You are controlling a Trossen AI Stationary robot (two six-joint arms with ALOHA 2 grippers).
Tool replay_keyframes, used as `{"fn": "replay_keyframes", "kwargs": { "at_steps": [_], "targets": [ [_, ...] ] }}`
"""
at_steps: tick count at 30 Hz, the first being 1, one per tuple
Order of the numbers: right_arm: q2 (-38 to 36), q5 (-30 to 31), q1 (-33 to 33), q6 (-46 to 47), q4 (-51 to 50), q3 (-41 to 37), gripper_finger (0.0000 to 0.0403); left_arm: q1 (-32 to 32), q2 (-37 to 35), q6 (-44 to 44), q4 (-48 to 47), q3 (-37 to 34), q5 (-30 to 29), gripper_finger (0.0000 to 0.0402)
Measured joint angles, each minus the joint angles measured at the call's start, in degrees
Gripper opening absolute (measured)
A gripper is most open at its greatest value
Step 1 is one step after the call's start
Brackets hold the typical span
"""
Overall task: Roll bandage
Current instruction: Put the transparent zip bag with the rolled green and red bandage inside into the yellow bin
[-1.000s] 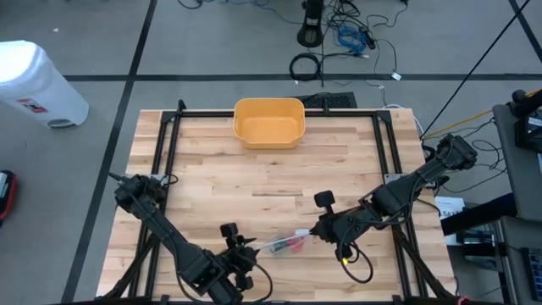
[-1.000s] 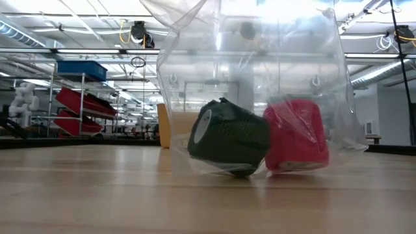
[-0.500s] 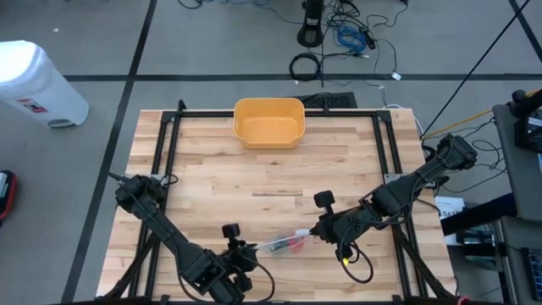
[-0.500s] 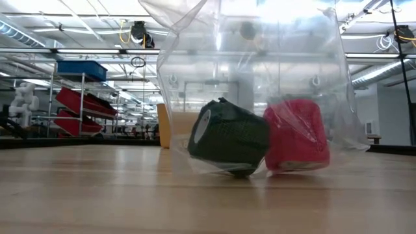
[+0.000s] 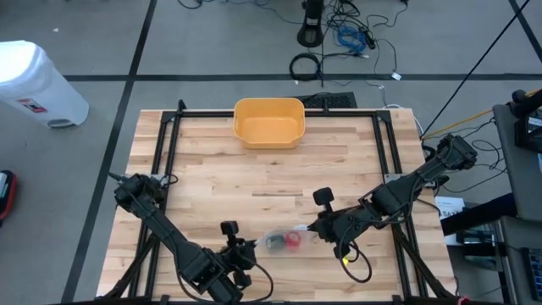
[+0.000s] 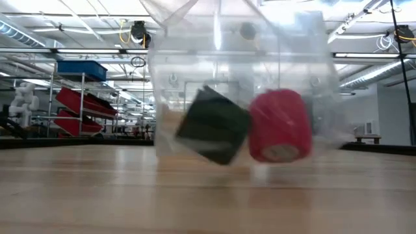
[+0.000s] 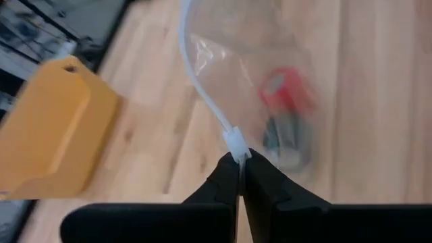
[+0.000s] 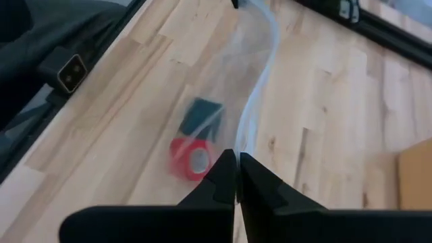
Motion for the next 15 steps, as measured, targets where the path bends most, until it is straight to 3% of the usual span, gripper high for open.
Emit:
{"fn": "replay_keyframes", "kwargs": {
  "at_steps": [6,15],
  "targets": [
    [-2.67,1.36,-1.95,-2.55,1.30,0.00,0.0000,0.99,-3.46,0.14,-1.82,0.00,-5.42,0.0015],
    [-10.69,-0.93,-8.64,-9.30,2.07,0.00,0.0000,6.32,-10.16,8.87,-1.30,0.04,-7.43,0.0015]
  ]
}}
